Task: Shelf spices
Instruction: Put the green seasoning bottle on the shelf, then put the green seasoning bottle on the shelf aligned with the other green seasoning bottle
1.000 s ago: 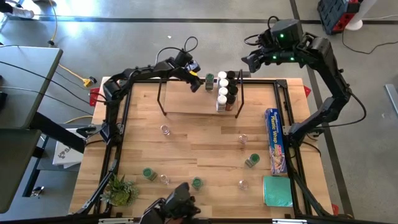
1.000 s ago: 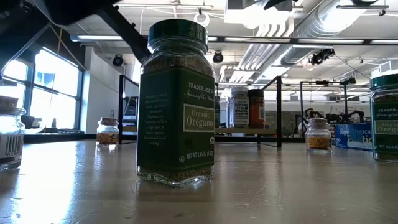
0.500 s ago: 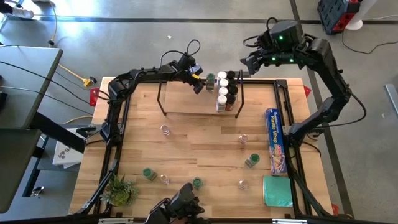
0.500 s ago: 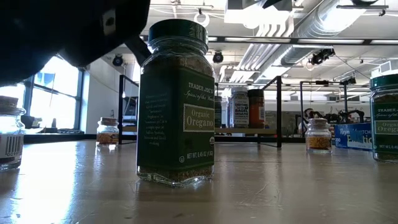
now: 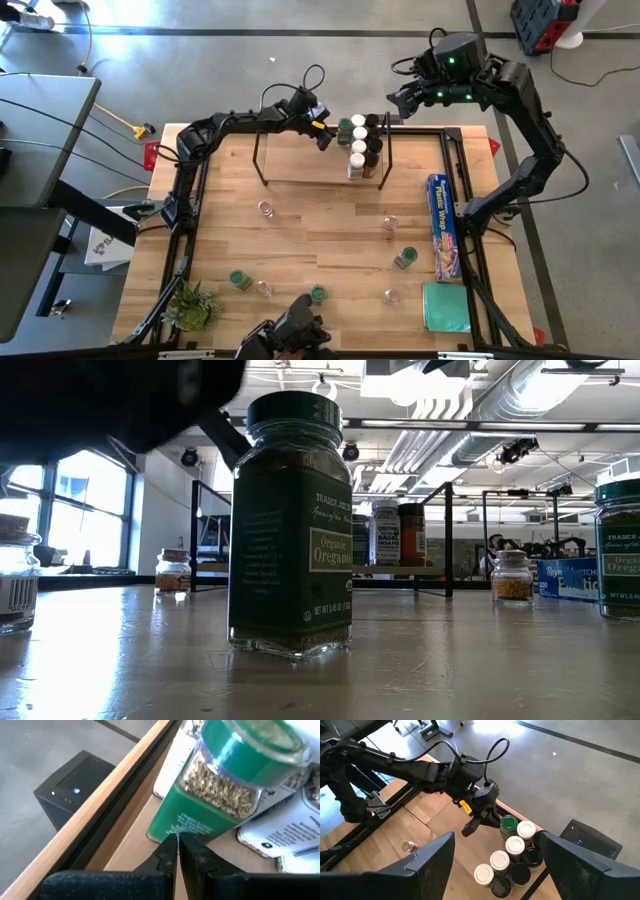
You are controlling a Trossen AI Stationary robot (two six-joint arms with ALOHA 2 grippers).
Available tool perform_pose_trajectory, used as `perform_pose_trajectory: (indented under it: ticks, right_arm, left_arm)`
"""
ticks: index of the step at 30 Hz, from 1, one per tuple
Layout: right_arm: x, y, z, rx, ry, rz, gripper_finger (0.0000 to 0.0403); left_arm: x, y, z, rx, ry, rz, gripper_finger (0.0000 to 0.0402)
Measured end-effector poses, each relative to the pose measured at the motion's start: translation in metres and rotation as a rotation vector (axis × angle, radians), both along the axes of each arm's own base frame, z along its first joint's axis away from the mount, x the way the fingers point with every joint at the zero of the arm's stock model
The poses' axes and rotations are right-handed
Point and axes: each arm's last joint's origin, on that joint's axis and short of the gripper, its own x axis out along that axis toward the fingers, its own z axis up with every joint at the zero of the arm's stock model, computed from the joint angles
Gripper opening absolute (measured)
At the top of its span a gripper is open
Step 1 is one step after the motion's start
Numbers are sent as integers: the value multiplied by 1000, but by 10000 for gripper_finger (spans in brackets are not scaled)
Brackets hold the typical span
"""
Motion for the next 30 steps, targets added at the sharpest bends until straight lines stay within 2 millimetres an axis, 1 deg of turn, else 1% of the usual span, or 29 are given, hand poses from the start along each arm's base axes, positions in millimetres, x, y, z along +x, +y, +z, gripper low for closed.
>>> perform_pose_trajectory:
  ticks: [3,6,9,11,14,17,19,21,23,26,28,30]
  right_arm:
    - [0,0,0,-1,1,1,286]
    - [0,0,0,-4,3,4,286]
    - [1,2,0,-18,13,26,286]
    - [3,5,0,-40,28,63,286]
    - [10,16,-2,-89,73,164,286]
    - [19,26,-14,-94,145,232,286]
    - [26,31,-26,-75,183,267,286]
    - [30,37,-40,-66,219,311,286]
    - [34,43,-56,-64,234,363,286]
    - [37,51,-83,-44,219,444,286]
    - [33,56,-97,-29,198,490,286]
    - [23,61,-105,-26,175,537,286]
  left_arm:
    - [-10,0,8,-13,57,14,14]
    - [-25,-4,27,9,134,20,14]
    - [-40,-18,58,36,196,-5,13]
    - [-47,-37,85,78,208,-70,9]
    - [-57,-79,118,167,184,-200,2]
    - [-71,-129,133,177,110,-286,1]
    - [-82,-162,137,127,55,-275,1]
    - [-94,-194,140,78,18,-238,1]
    - [-104,-228,146,82,1,-192,1]
    - [-115,-281,162,108,-28,-34,0]
    - [-118,-314,172,75,-92,95,0]
    - [-116,-343,177,18,-156,211,0]
